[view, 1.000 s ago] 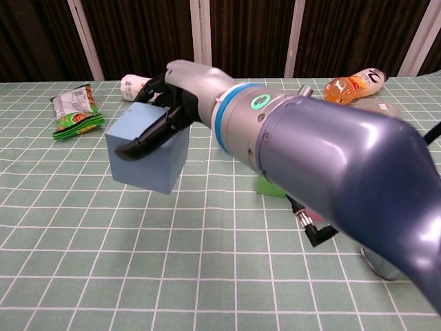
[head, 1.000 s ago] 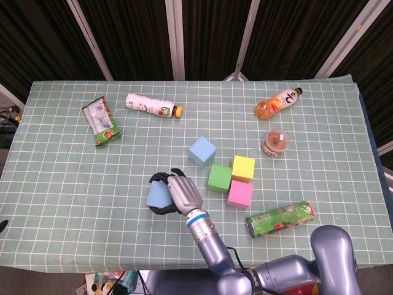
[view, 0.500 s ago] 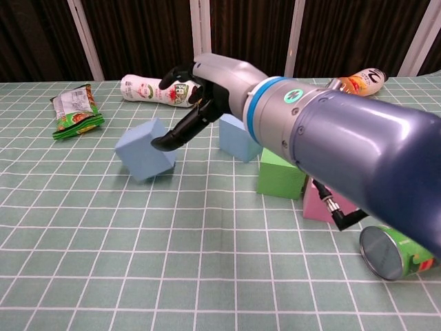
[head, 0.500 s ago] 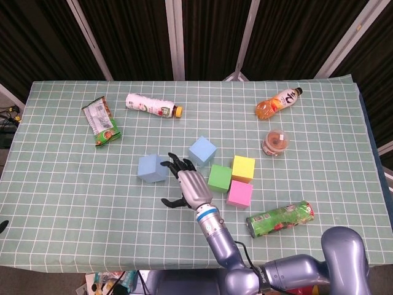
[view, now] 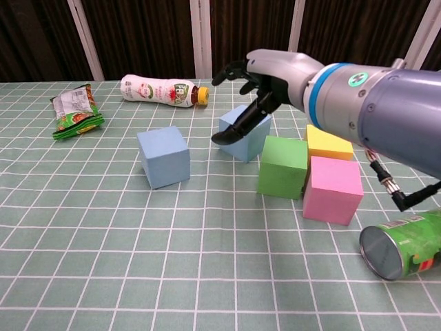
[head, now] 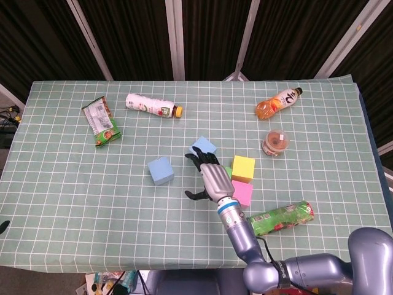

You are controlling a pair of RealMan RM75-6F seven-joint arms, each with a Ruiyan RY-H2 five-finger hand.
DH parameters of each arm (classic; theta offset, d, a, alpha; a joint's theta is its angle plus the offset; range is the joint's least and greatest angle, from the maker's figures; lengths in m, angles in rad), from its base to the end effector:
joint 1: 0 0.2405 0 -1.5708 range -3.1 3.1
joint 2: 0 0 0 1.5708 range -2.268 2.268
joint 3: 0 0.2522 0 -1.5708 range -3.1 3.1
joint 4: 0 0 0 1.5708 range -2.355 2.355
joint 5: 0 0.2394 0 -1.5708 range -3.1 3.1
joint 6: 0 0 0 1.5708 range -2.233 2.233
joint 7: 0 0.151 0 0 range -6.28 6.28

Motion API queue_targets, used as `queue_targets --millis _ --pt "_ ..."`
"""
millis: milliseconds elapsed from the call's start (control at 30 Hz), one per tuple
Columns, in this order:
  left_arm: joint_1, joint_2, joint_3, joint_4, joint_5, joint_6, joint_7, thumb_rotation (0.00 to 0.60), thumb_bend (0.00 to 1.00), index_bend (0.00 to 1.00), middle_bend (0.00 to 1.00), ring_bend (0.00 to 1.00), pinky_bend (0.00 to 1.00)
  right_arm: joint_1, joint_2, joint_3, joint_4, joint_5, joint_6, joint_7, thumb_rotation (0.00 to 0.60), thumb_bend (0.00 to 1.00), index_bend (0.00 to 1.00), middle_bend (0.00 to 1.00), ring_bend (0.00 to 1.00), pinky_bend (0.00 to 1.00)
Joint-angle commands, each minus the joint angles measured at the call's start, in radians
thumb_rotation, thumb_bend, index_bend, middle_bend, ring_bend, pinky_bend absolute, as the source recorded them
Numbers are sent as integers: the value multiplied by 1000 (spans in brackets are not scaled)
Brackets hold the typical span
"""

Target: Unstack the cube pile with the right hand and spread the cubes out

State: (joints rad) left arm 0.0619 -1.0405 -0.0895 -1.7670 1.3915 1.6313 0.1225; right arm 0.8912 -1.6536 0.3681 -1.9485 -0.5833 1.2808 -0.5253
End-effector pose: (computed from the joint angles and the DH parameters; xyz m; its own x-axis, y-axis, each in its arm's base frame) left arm -0.3211 0.1488 0.1716 0.4518 -0.0985 0.8867 0.8769 0.2319 -0.4211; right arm -0.0058 -0.3013 -0.0381 -0.0202 -0.3926 0.9195 -0.9873 -0.1373 -0.0803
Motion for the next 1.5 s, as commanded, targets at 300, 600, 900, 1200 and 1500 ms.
queue_targets --millis 300,600,900,1200,1500 --pt "3 2 -4 2 -8 4 -7 600 150 201 39 0 0 -37 6 -51 114 39 -74 48 600 233 158 0 94 19" --pt "5 1 -5 3 -8 9 -6 600 150 201 39 0 0 -37 -20 -87 236 28 -80 15 600 234 158 0 203 19" --pt "1 -2 -2 0 -7 1 6 600 150 201 39 0 0 -48 -6 -106 250 28 -96 -12 600 233 158 0 521 78" --pt "3 0 -1 -3 -7 3 5 600 150 209 39 0 0 -66 -5 -119 277 -45 -72 -10 600 233 158 15 595 117" --pt "6 3 0 -5 -5 6 1 600 150 218 39 0 0 -80 32 -165 383 -124 -79 -54 600 233 158 17 596 117"
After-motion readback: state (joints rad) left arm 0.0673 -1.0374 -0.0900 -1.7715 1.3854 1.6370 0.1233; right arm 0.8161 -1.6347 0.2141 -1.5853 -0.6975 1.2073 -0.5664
